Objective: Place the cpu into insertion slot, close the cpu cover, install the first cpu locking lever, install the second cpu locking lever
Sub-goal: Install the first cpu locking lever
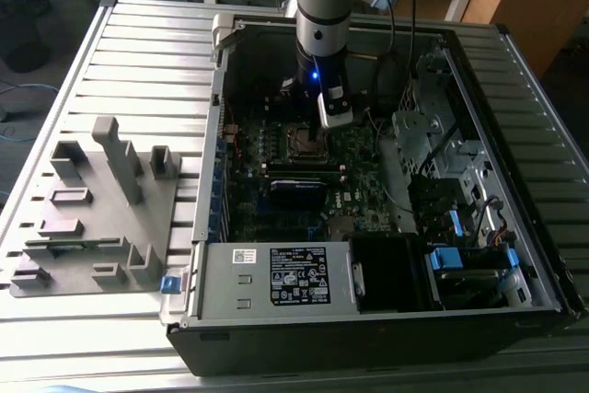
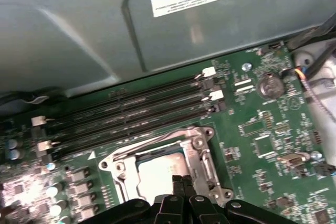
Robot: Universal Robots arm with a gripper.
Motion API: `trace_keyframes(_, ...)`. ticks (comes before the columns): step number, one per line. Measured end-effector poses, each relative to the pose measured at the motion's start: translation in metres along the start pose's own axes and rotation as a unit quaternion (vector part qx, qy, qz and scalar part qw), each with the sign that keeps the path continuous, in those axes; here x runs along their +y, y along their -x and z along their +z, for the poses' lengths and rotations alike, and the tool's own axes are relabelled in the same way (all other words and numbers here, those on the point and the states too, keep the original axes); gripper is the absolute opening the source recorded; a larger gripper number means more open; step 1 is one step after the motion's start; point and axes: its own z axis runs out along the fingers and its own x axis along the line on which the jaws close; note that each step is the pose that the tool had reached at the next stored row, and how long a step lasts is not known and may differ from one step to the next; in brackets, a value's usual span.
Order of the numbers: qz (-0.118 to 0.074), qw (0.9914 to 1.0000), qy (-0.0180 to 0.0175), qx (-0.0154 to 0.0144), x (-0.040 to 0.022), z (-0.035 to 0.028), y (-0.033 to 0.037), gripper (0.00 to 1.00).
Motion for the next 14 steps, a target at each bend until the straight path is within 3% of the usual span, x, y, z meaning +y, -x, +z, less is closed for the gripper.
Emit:
trace_keyframes(2, 0.001, 0.99994, -0.0034, 0.0107, 0.0, 0.0003, 0.0, 0.11)
trace_keyframes(5, 0.003, 0.9995, -0.0096, 0.0299, 0.0, 0.0008, 0.0001, 0.11)
trace_keyframes(6, 0.003, 0.9994, -0.0107, 0.0327, 0.0, 0.0007, 0.0001, 0.11)
trace_keyframes(14, 0.0, 0.99938, -0.0102, 0.0338, 0.0, 0.0008, 0.0001, 0.11)
